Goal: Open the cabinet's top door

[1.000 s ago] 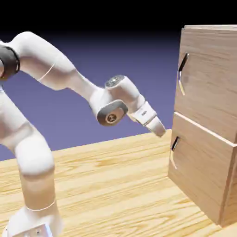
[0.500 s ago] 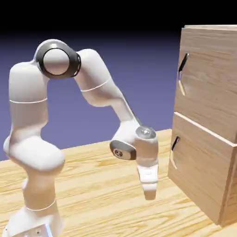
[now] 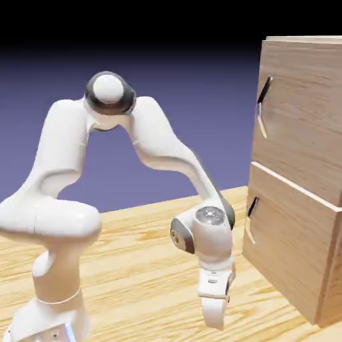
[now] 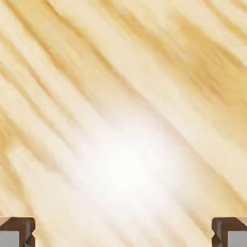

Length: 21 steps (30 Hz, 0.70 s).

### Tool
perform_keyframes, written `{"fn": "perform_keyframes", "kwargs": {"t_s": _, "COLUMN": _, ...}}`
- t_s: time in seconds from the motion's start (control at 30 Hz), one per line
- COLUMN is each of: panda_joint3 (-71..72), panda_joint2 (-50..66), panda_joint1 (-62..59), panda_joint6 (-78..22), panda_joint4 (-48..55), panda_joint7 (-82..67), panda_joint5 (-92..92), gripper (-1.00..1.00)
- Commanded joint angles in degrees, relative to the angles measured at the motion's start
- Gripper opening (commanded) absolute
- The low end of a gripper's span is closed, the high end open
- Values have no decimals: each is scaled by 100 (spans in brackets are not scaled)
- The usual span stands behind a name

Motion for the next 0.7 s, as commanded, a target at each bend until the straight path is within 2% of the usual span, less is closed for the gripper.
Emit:
{"fn": "perform_keyframes", "kwargs": {"t_s": 0.0, "panda_joint3": -201, "panda_joint2": 208, "panda_joint1": 168, "panda_joint6": -65, "panda_joint4": 37, "panda_joint7": -111, "panda_joint5": 243, "gripper": 0}}
{"fn": "perform_keyframes", "kwargs": {"t_s": 0.67, "panda_joint3": -4207, "panda_joint2": 4362, "panda_joint1": 3517, "panda_joint6": -1365, "panda_joint4": 770, "panda_joint7": -2330, "panda_joint5": 5087, "gripper": 0}}
